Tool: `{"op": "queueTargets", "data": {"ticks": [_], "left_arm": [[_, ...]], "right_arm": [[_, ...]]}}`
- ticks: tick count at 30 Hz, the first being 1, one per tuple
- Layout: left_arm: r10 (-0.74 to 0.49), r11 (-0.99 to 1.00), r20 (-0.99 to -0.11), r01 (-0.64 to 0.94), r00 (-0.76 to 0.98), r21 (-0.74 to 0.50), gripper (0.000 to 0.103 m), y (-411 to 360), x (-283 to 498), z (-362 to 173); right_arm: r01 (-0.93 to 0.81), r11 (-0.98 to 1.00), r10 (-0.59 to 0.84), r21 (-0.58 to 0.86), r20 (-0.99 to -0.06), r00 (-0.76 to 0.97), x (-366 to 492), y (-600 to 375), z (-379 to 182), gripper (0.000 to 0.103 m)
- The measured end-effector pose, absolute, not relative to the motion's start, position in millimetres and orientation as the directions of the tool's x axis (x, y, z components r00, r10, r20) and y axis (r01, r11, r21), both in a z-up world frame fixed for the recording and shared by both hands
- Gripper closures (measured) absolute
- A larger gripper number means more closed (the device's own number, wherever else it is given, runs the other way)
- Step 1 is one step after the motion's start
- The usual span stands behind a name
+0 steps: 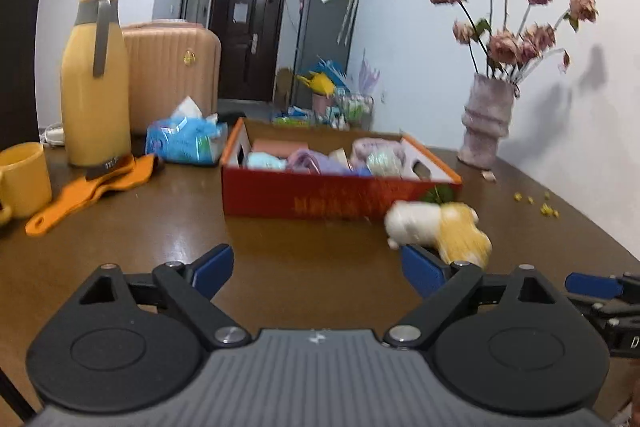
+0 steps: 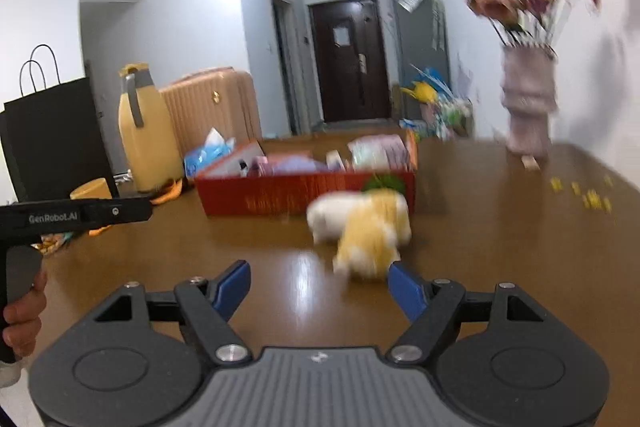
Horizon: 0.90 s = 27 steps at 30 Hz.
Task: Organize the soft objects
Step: 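Move the left tool toward the white-and-yellow plush toy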
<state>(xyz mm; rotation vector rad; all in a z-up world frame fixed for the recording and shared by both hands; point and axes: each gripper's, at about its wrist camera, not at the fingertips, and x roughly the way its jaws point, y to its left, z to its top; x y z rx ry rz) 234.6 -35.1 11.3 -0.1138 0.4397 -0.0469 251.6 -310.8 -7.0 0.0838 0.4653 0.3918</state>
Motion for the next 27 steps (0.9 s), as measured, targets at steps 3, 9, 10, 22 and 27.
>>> {"op": "queueTargets", "data": {"ticks": [3,9,10,22,27], "left_arm": [[-0.071,0.994,-0.408,0.030,0.910,-0.107,0.009,-42.9,230.1,12.5],[-0.084,0.995,-0.399,0.055,0.913,-0.083,0.007,-53.2,232.0,13.3],[-0.081,0.996,-0.402,0.054,0.912,-0.077,0.007,-53.7,234.1,12.3],[-0.115,0.992,-0.465,0.081,0.878,-0.093,0.007,-46.7,287.3,-11.2],[-0.172,0.985,-0.475,0.139,0.863,-0.104,0.007,-51.3,319.8,-16.7]], "right_arm": [[-0.328,0.927,0.374,0.180,-0.440,0.816,243.5,-315.0,-14.0,0.028],[-0.304,0.937,0.348,0.171,-0.417,0.839,250.8,-315.3,-9.2,0.028],[-0.303,0.938,0.348,0.171,-0.420,0.838,254.6,-314.0,-9.7,0.028],[-0.271,0.956,0.289,0.110,-0.491,0.822,342.3,-285.3,-24.6,0.030],[-0.260,0.961,0.271,0.097,-0.517,0.812,378.7,-276.0,-31.8,0.050]]}}
